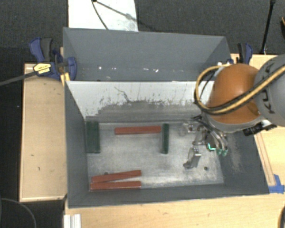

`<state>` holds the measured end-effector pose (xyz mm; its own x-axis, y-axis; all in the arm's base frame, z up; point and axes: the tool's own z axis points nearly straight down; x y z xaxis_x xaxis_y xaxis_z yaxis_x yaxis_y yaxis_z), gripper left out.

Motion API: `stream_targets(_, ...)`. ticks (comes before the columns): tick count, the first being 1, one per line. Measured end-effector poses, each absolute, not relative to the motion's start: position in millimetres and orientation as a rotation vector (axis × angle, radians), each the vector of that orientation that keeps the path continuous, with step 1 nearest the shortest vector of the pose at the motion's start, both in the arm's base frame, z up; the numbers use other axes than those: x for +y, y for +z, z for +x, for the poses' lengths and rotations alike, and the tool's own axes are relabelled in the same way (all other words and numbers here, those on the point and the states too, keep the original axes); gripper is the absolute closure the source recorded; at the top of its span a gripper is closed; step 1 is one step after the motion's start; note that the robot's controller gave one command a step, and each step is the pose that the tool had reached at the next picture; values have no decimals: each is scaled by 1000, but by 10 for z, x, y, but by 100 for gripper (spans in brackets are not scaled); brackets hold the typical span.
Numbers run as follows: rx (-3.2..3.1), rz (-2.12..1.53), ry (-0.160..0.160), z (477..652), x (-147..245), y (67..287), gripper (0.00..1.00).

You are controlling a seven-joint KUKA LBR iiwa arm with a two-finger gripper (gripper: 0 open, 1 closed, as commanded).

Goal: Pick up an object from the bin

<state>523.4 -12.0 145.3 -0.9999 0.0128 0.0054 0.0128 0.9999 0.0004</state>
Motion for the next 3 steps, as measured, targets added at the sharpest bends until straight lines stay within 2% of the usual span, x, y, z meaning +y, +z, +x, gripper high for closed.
stream_targets(1, -3135, -235, -3, 5785, 186, 678, 0)
stream_targets(2, -3145, -141, -2, 5898, 478, 709, 0)
stream_targets(3, -3148, -13, -7, 5936, 1157, 710, 0)
